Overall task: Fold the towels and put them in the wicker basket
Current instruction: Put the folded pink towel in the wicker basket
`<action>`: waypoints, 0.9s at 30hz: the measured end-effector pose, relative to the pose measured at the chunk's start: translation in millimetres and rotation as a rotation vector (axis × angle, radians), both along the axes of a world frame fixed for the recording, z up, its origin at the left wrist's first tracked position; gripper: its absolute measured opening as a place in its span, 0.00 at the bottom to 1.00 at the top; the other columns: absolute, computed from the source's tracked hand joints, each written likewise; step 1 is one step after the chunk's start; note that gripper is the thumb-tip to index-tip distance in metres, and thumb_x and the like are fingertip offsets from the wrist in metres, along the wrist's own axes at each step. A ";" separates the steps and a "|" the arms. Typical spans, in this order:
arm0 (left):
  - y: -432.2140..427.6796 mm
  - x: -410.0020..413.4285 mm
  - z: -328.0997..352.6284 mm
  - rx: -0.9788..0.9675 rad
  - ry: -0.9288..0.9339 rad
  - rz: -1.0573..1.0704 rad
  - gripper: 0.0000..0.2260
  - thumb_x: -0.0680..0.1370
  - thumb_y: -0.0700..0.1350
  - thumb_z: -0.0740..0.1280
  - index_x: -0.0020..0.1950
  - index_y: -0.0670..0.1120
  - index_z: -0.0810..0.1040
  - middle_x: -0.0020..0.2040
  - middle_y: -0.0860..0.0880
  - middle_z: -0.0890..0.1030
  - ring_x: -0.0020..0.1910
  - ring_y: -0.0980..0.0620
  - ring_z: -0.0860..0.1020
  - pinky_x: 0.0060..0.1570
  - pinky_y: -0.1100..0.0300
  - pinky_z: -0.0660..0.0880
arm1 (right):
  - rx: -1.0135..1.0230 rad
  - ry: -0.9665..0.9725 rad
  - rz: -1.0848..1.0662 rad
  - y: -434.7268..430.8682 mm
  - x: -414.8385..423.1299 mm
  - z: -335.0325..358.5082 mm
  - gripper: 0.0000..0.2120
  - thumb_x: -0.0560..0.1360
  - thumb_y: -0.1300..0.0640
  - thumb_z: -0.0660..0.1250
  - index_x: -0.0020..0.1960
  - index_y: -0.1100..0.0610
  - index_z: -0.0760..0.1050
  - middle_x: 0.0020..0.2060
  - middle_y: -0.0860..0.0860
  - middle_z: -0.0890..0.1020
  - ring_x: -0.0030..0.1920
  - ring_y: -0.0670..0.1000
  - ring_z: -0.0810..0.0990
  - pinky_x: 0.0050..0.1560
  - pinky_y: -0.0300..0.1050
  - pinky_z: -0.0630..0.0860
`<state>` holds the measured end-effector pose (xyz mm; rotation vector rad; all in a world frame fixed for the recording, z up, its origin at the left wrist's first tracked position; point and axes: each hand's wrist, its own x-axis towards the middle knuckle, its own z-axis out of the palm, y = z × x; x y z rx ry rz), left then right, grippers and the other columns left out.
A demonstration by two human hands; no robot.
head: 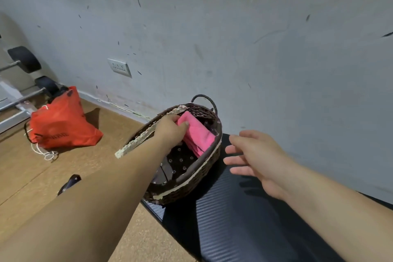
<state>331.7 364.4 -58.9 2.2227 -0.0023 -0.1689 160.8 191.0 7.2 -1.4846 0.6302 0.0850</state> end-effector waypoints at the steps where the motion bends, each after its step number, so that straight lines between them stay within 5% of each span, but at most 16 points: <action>1: 1.3 2.9 -3.8 0.262 -0.092 -0.041 0.08 0.79 0.49 0.69 0.56 0.47 0.81 0.48 0.47 0.81 0.50 0.43 0.81 0.45 0.51 0.81 | -0.004 0.011 -0.002 -1.5 2.7 -3.1 0.30 0.81 0.53 0.68 0.80 0.55 0.62 0.51 0.54 0.85 0.47 0.53 0.88 0.46 0.49 0.86; 3: 2.0 5.8 -11.7 0.590 -0.342 -0.075 0.09 0.78 0.49 0.67 0.56 0.49 0.81 0.55 0.47 0.79 0.57 0.42 0.77 0.48 0.49 0.78 | -0.011 0.025 0.002 -4.0 6.7 -7.2 0.29 0.81 0.53 0.67 0.79 0.54 0.64 0.51 0.53 0.86 0.47 0.52 0.88 0.44 0.47 0.85; 5: -2.0 2.8 -12.5 0.557 -0.459 -0.183 0.12 0.78 0.49 0.66 0.60 0.50 0.82 0.59 0.47 0.78 0.60 0.42 0.75 0.51 0.47 0.78 | -0.008 0.031 0.008 -6.6 8.9 -10.1 0.26 0.81 0.52 0.67 0.77 0.54 0.67 0.50 0.53 0.86 0.46 0.52 0.88 0.43 0.46 0.85; 9: -9.5 -6.0 -19.8 0.582 -0.275 -0.434 0.22 0.74 0.65 0.69 0.61 0.55 0.81 0.61 0.52 0.75 0.60 0.47 0.75 0.58 0.47 0.78 | -0.025 0.048 0.027 -11.3 6.8 -13.1 0.15 0.81 0.51 0.67 0.67 0.53 0.76 0.48 0.53 0.87 0.44 0.51 0.88 0.43 0.45 0.85; 13: -10.1 -8.8 -27.2 0.546 -0.190 -0.418 0.32 0.72 0.66 0.71 0.71 0.53 0.75 0.69 0.50 0.71 0.66 0.44 0.71 0.66 0.47 0.73 | -0.031 0.061 0.032 -14.0 0.1 -16.3 0.10 0.81 0.52 0.67 0.61 0.51 0.78 0.47 0.53 0.88 0.44 0.51 0.88 0.45 0.47 0.86; 17: -14.4 -13.5 -27.2 0.483 -0.185 -0.340 0.30 0.70 0.66 0.73 0.69 0.54 0.77 0.66 0.52 0.73 0.66 0.46 0.72 0.64 0.49 0.74 | -0.044 0.057 0.060 -16.0 -7.4 -14.7 0.09 0.81 0.51 0.67 0.59 0.51 0.79 0.47 0.52 0.88 0.44 0.51 0.88 0.44 0.47 0.85; 24: -7.9 -53.3 13.4 -0.026 -0.172 -0.118 0.25 0.72 0.58 0.78 0.66 0.50 0.80 0.62 0.53 0.81 0.61 0.56 0.78 0.63 0.57 0.74 | -0.118 0.049 0.087 -40.3 -49.8 -5.1 0.08 0.81 0.50 0.67 0.58 0.51 0.80 0.46 0.52 0.88 0.45 0.51 0.88 0.46 0.47 0.85; 27: -19.3 -93.1 43.4 -0.307 -0.140 -0.016 0.19 0.72 0.55 0.78 0.61 0.53 0.82 0.58 0.56 0.83 0.59 0.54 0.81 0.60 0.51 0.79 | -0.134 0.036 0.074 -59.8 -86.4 3.2 0.09 0.81 0.49 0.67 0.57 0.51 0.81 0.47 0.52 0.88 0.46 0.51 0.88 0.49 0.50 0.86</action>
